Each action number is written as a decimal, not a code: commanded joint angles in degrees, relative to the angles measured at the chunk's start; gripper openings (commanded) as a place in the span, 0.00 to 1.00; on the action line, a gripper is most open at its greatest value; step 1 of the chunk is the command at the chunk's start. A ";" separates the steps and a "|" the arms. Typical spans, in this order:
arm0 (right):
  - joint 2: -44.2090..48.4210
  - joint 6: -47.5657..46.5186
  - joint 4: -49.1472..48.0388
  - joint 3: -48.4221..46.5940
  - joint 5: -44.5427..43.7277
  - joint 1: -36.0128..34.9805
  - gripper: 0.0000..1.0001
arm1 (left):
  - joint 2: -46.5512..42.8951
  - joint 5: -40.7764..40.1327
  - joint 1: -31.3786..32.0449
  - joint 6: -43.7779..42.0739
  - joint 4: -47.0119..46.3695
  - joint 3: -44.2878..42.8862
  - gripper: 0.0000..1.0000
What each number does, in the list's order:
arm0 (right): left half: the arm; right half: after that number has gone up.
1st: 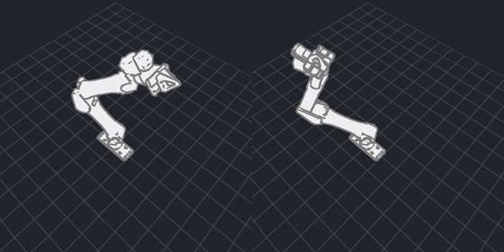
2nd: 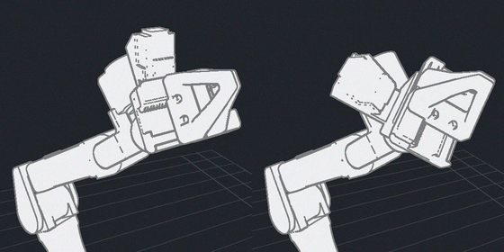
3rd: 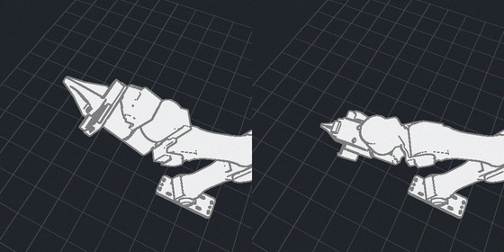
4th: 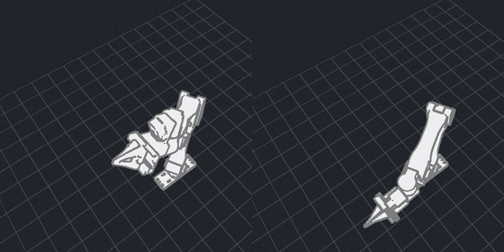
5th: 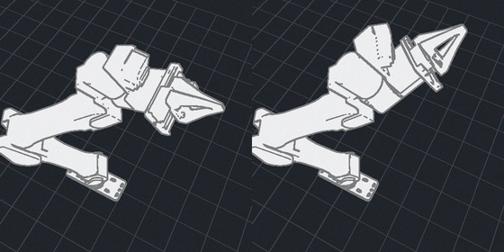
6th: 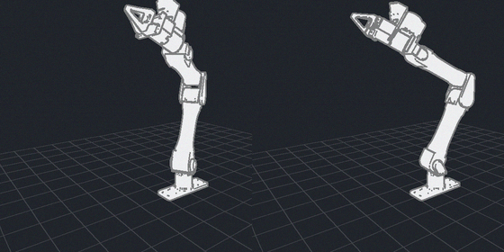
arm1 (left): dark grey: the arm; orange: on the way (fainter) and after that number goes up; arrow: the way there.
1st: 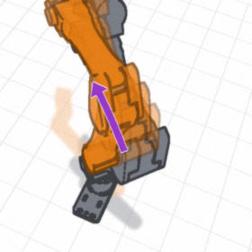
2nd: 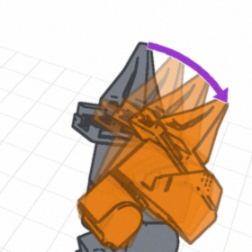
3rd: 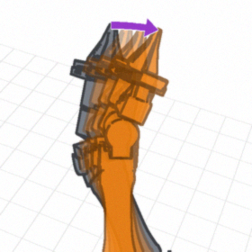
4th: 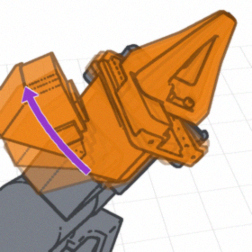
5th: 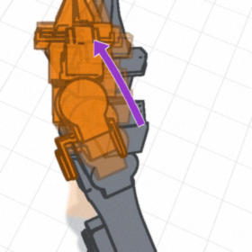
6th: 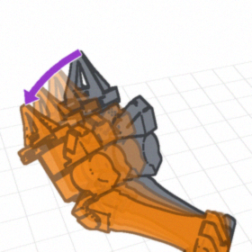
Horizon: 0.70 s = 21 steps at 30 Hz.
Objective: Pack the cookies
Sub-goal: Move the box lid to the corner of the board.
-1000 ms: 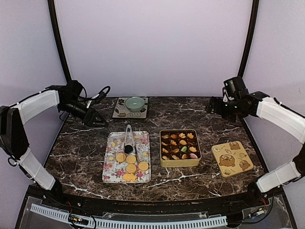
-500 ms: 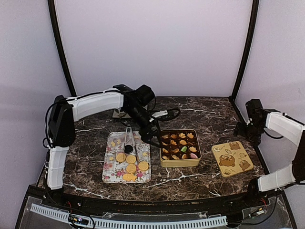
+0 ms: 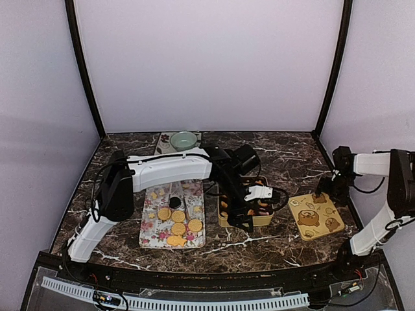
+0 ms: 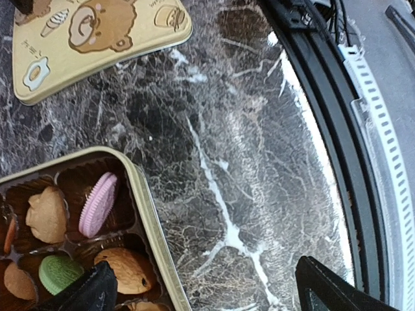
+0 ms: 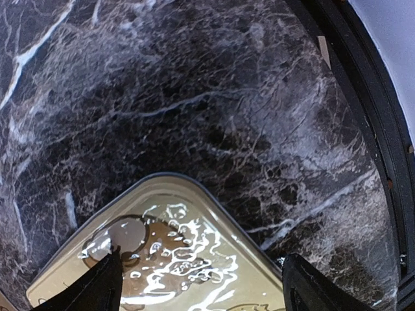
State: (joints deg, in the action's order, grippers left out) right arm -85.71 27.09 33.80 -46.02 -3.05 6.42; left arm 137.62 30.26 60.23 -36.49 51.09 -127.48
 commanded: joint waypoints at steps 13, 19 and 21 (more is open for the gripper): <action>4.54 3.37 -3.00 5.45 7.76 -10.86 0.80 | -4.73 -31.27 0.68 -6.02 -19.09 13.21 0.99; 6.08 6.79 -3.69 6.25 8.42 -16.81 0.80 | -8.11 -34.21 0.51 -6.77 -24.07 18.05 0.99; 6.01 7.69 -3.74 6.01 8.80 -18.62 0.79 | -8.82 -34.01 0.51 -6.84 -24.31 18.58 0.99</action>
State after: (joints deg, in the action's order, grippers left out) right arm -80.79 31.62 30.44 -40.34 3.97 -9.13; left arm 133.34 0.64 61.78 -42.52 29.76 -110.34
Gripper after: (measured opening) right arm 0.796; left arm 0.988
